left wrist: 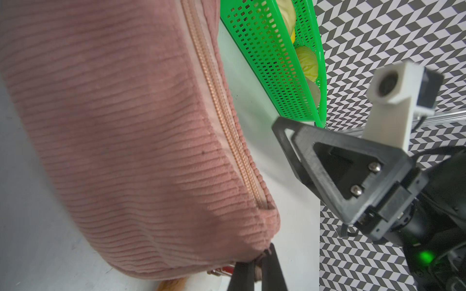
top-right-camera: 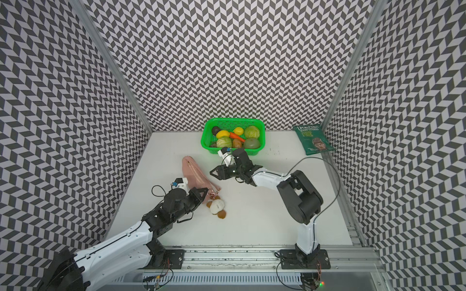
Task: Remove the decoration from the bag
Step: Pick up the bag from the center of the board.
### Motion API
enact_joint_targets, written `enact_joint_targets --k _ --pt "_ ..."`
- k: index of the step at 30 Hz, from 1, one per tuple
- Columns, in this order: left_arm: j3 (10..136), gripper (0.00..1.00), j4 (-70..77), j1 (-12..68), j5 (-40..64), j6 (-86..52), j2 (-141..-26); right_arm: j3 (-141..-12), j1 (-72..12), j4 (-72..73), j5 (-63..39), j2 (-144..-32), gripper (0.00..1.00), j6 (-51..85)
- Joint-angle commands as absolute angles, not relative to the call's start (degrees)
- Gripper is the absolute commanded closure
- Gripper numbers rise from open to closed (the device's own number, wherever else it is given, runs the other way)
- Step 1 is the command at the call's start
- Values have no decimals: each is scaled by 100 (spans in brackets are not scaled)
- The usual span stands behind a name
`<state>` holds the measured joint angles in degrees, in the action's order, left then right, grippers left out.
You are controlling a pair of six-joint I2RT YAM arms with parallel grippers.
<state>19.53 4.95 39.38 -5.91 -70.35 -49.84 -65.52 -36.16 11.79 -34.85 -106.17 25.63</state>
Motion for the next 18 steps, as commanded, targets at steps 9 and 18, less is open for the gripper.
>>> enact_joint_targets --k 9,18 --pt "2079 100 714 3933 -768 -7397 -4716 -4860 -3541 2972 -4308 -8970 31 3211" --pt "2024 100 841 3920 -758 -7712 -4588 -3989 -3626 4646 -4956 -9130 31 4142"
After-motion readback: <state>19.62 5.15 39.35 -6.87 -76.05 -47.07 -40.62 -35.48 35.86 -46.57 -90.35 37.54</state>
